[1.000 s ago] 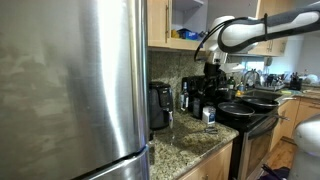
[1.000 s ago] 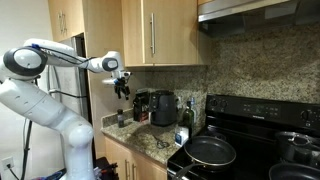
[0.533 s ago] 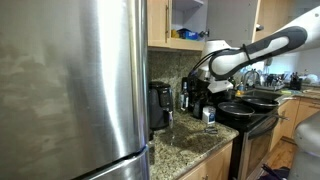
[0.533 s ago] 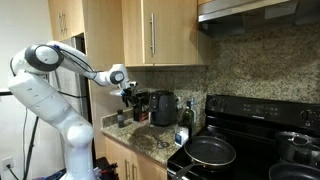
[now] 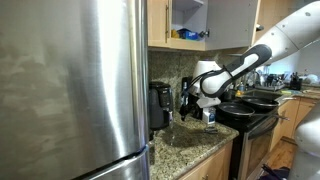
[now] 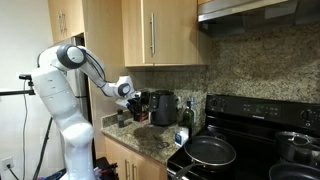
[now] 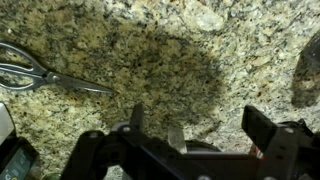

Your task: Open the right cabinet door and then open the drawer of the air fryer

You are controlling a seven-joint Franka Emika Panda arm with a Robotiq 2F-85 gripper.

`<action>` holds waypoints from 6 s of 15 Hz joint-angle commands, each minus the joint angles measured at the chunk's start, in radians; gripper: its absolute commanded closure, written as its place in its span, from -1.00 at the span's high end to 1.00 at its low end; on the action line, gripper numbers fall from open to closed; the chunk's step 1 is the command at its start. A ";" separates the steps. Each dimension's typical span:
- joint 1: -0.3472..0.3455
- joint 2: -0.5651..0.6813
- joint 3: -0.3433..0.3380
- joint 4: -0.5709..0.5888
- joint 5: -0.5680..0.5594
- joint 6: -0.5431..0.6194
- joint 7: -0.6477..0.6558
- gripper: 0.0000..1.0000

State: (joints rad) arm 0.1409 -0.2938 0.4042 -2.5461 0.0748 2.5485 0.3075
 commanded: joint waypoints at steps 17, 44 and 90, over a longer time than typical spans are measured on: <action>-0.160 0.210 0.079 0.069 -0.467 0.319 0.405 1.00; -0.159 0.561 0.044 0.447 -0.954 0.320 0.622 0.36; 0.138 0.529 -0.177 0.653 -0.172 -0.505 -0.020 -0.81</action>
State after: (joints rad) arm 0.2729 0.2277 0.2361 -1.9277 -0.1209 2.1195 0.3271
